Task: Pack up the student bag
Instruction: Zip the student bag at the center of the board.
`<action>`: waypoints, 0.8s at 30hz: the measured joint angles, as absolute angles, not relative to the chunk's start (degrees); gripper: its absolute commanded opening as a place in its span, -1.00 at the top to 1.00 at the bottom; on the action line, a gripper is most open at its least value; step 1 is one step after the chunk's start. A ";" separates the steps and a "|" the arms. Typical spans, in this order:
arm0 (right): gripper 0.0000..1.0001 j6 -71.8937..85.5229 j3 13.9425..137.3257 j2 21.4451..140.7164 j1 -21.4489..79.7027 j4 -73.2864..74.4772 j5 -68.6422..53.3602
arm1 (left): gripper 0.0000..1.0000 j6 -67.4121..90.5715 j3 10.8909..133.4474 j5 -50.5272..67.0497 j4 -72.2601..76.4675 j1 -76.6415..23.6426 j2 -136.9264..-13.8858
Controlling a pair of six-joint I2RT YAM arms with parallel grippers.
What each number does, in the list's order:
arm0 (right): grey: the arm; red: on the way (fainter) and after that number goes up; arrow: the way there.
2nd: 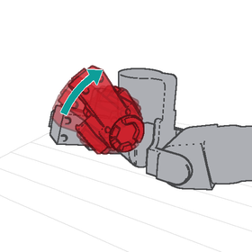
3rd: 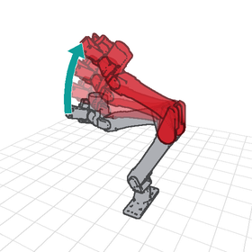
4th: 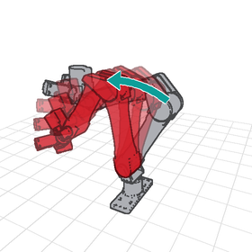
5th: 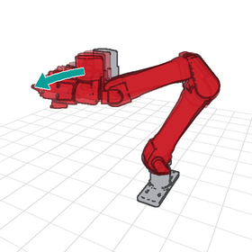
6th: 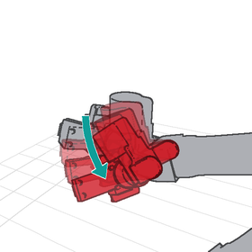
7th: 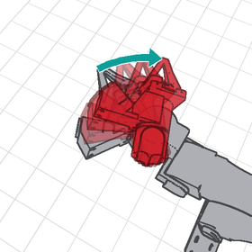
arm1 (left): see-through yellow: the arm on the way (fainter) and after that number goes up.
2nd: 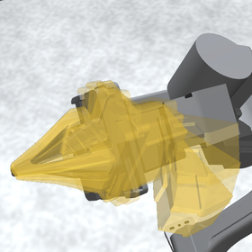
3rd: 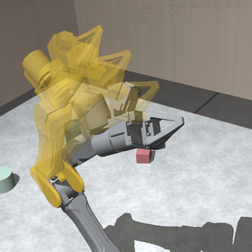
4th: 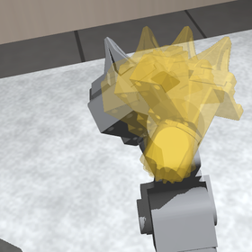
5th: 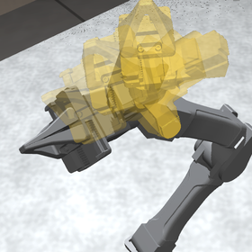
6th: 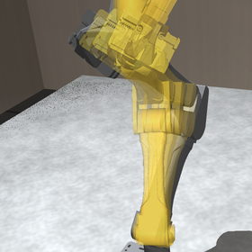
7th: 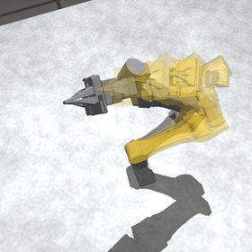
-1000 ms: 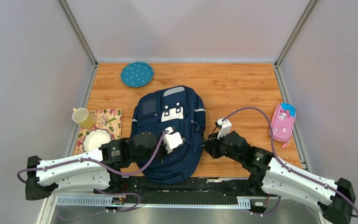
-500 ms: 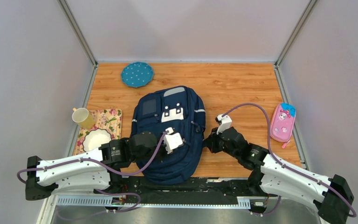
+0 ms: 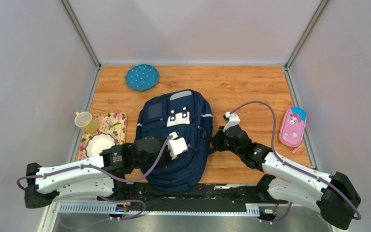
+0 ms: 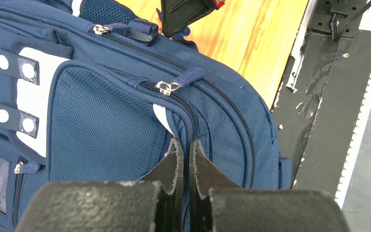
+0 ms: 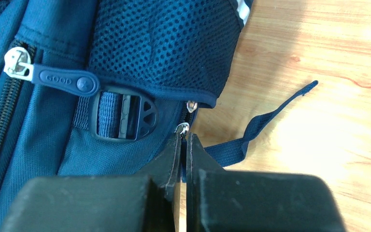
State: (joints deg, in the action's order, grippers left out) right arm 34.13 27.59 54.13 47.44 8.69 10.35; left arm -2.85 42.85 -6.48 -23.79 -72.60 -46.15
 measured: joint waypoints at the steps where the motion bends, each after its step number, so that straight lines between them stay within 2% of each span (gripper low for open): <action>1: 1.00 34.28 27.66 54.37 47.03 8.54 10.17 | 1.00 -2.85 42.85 -6.52 -23.88 -72.60 -46.00; 6: 0.99 34.96 27.70 55.09 45.08 7.75 8.25 | 1.00 -2.50 42.52 -7.38 -23.81 -72.62 -45.60; 13: 0.50 36.34 27.68 55.09 43.68 7.18 2.76 | 1.00 -1.80 42.35 -8.23 -23.81 -72.66 -45.47; 17: 0.37 37.34 27.27 54.78 43.51 6.76 -1.78 | 1.00 -1.72 41.98 -8.29 -23.77 -72.73 -45.34; 24: 0.28 37.95 25.65 53.69 43.51 8.27 -2.17 | 1.00 -1.61 41.89 -8.32 -23.70 -72.77 -45.30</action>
